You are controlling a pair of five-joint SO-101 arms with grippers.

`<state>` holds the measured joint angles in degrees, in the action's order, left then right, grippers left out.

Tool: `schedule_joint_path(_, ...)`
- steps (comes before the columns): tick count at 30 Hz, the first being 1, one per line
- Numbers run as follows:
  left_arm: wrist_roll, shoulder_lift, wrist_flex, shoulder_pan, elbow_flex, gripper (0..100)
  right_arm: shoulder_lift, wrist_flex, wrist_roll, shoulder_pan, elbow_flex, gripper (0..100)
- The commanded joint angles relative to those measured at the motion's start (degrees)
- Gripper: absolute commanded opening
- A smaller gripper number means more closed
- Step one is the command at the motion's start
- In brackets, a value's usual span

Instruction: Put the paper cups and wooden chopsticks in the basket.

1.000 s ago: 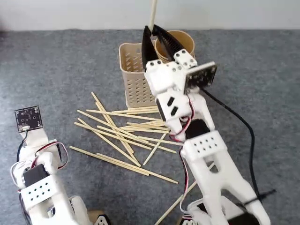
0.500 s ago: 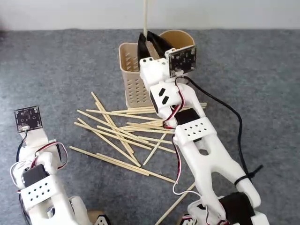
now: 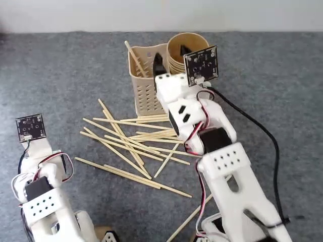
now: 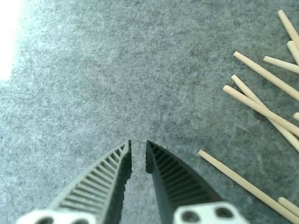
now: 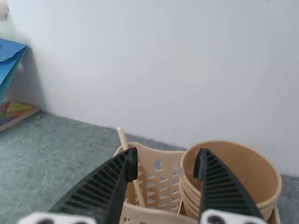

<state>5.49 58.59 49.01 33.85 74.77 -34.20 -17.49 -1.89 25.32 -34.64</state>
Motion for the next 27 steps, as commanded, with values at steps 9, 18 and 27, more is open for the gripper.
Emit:
schedule_joint_path(9,-0.09,1.41,-1.14,-0.35,-0.31,6,-7.34,-37.67,-6.86,0.04,3.34,8.4)
schedule_joint_path(18,-0.09,1.41,-1.14,-0.35,-0.31,6,-7.25,-45.05,-15.3,0.04,-2.55,20.2)
schedule_joint_path(27,-0.09,1.41,-1.14,-0.35,-0.22,6,-7.25,-44.79,3.78,-1.45,-11.52,23.6)
